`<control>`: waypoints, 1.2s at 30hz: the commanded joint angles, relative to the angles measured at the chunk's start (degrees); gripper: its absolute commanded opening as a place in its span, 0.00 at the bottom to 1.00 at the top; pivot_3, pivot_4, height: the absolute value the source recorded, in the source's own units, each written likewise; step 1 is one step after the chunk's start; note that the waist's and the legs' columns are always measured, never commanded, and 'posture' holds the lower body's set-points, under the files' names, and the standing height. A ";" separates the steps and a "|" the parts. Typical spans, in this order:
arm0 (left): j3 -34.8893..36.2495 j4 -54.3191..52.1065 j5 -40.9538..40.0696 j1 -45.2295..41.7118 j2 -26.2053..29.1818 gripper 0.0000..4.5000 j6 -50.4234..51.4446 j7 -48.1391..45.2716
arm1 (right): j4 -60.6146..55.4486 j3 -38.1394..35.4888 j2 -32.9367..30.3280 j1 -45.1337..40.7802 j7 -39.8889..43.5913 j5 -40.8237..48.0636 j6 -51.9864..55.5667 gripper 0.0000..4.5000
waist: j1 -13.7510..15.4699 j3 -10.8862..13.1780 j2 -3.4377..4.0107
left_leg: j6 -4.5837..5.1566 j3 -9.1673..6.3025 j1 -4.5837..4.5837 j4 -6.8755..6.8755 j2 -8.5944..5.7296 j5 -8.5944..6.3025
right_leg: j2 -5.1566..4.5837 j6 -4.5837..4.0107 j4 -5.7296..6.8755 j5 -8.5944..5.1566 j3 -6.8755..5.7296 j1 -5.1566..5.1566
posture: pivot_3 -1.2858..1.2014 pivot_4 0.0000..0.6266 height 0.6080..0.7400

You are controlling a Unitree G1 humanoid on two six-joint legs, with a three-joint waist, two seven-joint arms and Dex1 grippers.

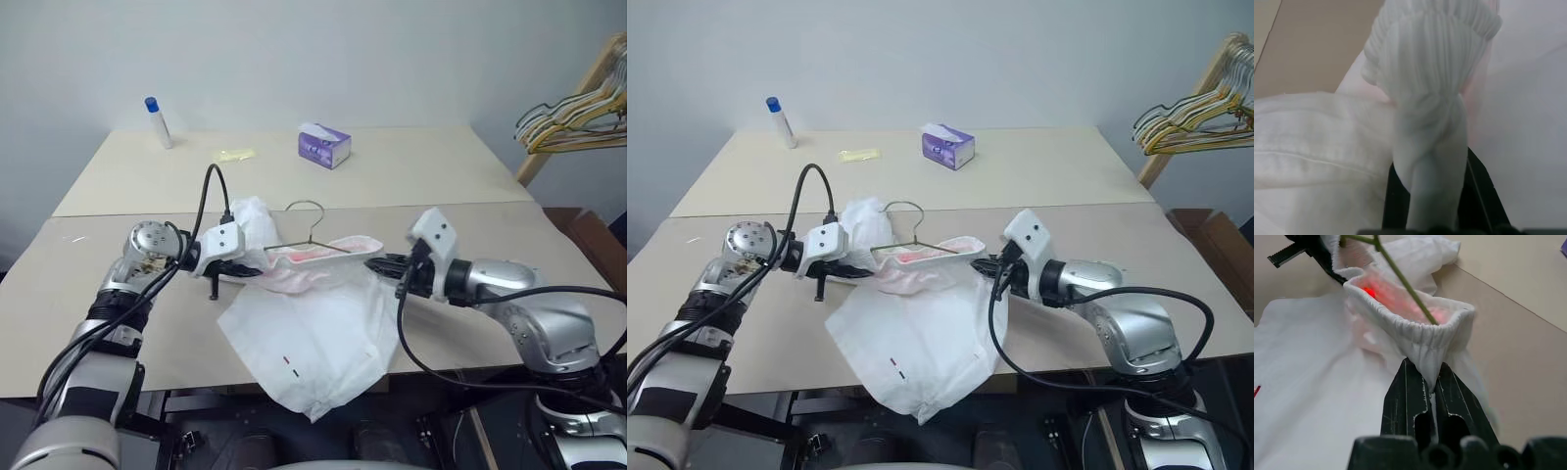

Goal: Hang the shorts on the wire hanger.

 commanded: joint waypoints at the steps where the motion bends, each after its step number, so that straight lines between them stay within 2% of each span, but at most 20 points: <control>1: 1.71 -1.35 -1.13 -2.44 -0.25 0.00 1.26 0.58 | -3.17 2.35 -1.32 0.15 0.62 -1.96 -2.50 0.17 | -0.10 0.00 0.00 | 0.00 0.00 0.00 0.00 0.00 0.00 | 0.00 0.00 0.00 0.00 0.00 0.00 | 0.49 0.00 1.00; 6: 2.46 -0.08 -0.96 -3.74 -0.41 0.00 1.88 1.75 | -3.71 4.35 -4.58 2.67 1.67 -5.24 -4.68 0.56 | 0.01 0.00 0.00 | 0.00 0.01 0.02 0.01 0.00 0.00 | 0.00 0.00 -0.05 0.00 0.01 0.00 | 0.49 0.00 1.00; 9: 2.72 -0.66 -1.53 -3.74 -0.07 0.00 1.84 0.42 | -4.35 1.70 -6.75 3.20 2.74 -4.48 -4.36 0.78 | 0.04 0.00 -0.01 | 0.00 0.01 0.02 0.03 0.00 0.00 | 0.00 0.00 -0.06 0.00 0.01 0.00 | 0.50 0.00 1.00; 14: 2.36 -1.08 -1.74 -3.86 1.31 0.00 0.96 -3.55 | -3.72 -8.30 -10.28 -1.14 7.62 2.84 -2.79 0.78 | -0.02 0.00 -0.01 | 0.00 0.01 0.03 0.03 0.00 0.00 | 0.00 0.00 -0.08 0.00 0.01 0.01 | 0.50 0.00 1.00; 16: 2.03 -0.39 -1.33 -4.43 1.55 0.00 0.25 -4.77 | -1.95 -9.37 -11.82 -4.18 9.72 4.21 -2.66 0.78 | -0.08 0.00 0.00 | 0.00 0.03 0.05 0.03 0.00 0.00 | 0.00 0.00 -0.07 0.00 0.04 0.00 | 0.50 0.00 1.00; 22: 2.15 0.97 -1.78 -6.73 0.41 0.00 -1.13 -7.25 | 9.85 2.44 -15.78 -11.73 19.93 -4.15 -11.19 0.78 | -0.01 -0.01 -0.01 | 0.00 0.05 0.07 0.03 0.01 0.00 | 0.00 0.00 -0.13 0.00 0.03 0.04 | 0.49 0.00 1.00; 27: 2.36 0.25 -2.74 -7.86 -0.77 0.00 -1.67 -9.08 | 21.07 12.07 -12.17 -18.82 24.50 -12.27 -18.57 0.78 | -0.24 0.00 -0.01 | 0.02 0.08 0.00 0.04 -0.01 -0.01 | -0.01 0.00 -0.15 0.00 0.05 -0.02 | 0.50 0.00 1.00; 34: 2.69 -2.83 -3.98 -6.60 -2.11 0.00 -1.38 -8.02 | 25.88 17.40 -7.99 -22.81 27.87 -18.10 -22.12 0.78 | -0.34 -0.01 -0.01 | 0.01 0.06 -0.02 0.05 0.00 0.00 | -0.01 0.00 0.01 0.00 0.04 -0.05 | 0.50 0.00 1.00; 36: 2.84 -4.10 -4.37 -5.83 -2.20 0.00 -0.99 -7.92 | 26.36 17.64 -7.61 -22.62 27.96 -19.19 -22.41 0.66 | -0.15 -0.01 -0.01 | 0.01 0.05 -0.04 0.05 0.00 0.00 | -0.01 0.00 0.04 0.00 0.02 -0.05 | 0.50 0.00 1.00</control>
